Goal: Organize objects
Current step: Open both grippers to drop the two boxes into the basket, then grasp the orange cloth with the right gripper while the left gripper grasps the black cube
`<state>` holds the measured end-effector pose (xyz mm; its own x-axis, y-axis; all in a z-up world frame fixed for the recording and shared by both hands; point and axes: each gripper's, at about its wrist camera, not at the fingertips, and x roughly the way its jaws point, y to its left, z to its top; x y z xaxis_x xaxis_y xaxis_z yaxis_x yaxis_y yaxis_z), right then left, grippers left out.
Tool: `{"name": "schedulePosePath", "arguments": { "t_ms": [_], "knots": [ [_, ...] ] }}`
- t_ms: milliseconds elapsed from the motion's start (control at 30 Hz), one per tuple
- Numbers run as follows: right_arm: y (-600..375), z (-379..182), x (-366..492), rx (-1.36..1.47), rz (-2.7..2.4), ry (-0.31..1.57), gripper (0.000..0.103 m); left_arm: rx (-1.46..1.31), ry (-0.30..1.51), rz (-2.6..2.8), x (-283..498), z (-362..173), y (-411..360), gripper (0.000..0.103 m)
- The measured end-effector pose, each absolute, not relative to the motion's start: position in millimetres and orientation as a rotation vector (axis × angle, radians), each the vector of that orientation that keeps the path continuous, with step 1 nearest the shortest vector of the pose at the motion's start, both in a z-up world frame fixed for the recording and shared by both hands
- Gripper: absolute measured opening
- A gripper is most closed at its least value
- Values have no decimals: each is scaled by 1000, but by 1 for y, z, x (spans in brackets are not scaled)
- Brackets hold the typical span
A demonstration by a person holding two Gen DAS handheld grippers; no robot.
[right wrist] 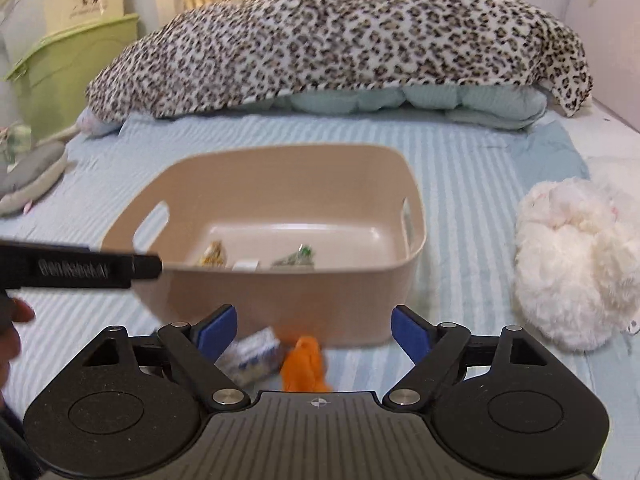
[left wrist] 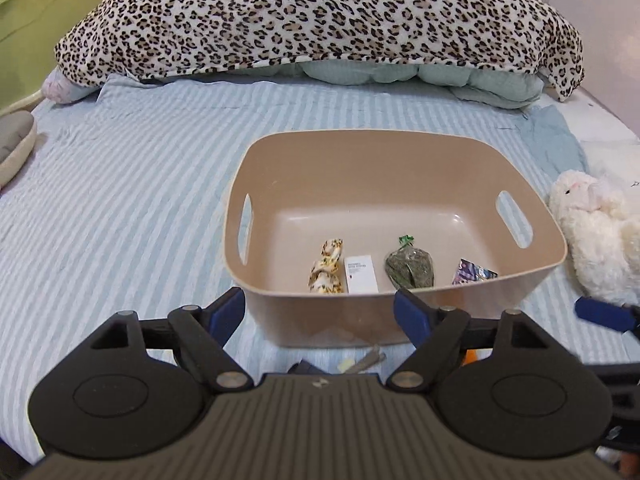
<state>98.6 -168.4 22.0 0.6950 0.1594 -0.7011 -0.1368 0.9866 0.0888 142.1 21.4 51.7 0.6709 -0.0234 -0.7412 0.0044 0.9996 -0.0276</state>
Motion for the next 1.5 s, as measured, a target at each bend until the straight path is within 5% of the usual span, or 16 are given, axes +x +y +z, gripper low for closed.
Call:
{"name": "schedulePosePath", "arguments": {
  "t_ms": [767,1500],
  "knots": [
    [-171,-44,92,-29,144,1013,89,79,1108,-56,118,-37,41,82],
    [-147,-83,120,-90,130,1000,88,64,995,-105,138,-66,41,82]
  ]
}}
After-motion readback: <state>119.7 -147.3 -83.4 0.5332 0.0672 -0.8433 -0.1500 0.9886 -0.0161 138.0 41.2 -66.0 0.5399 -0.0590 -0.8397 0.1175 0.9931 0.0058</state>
